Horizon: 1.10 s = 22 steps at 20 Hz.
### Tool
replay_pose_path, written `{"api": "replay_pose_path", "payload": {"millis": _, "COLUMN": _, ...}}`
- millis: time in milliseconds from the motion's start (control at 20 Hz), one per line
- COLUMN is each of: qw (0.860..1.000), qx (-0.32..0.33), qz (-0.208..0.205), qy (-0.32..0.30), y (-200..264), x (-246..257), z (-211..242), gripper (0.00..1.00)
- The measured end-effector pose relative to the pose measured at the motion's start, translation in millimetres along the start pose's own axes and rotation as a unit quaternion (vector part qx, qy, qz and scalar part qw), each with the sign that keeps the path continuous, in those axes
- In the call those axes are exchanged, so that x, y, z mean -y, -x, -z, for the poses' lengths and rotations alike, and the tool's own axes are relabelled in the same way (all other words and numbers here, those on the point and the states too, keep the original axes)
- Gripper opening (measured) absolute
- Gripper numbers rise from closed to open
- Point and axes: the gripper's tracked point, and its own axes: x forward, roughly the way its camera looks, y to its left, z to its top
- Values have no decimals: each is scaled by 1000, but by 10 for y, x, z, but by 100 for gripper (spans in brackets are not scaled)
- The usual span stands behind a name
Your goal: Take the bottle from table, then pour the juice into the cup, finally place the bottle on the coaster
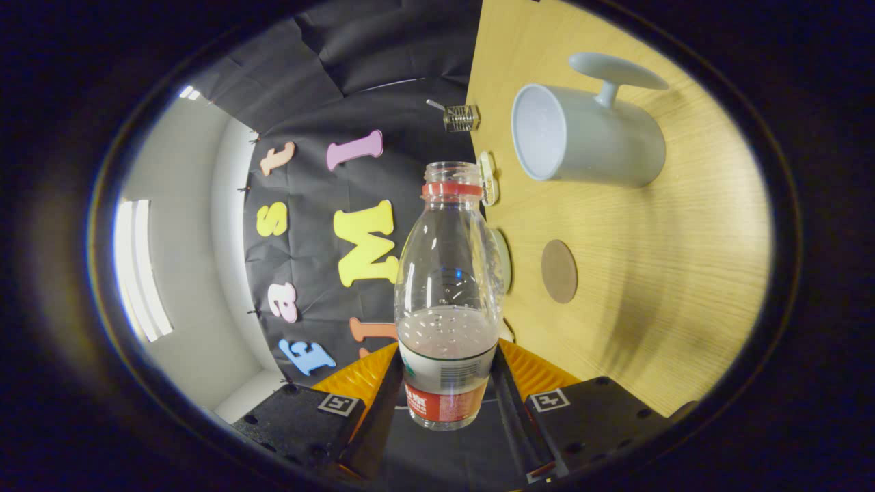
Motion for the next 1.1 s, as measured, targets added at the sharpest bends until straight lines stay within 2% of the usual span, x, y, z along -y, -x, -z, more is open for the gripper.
{"api": "replay_pose_path", "payload": {"millis": 1100, "qw": 998, "qx": 3, "qz": -8, "qy": -63, "y": -87, "x": -179, "z": 0, "gripper": 76}}
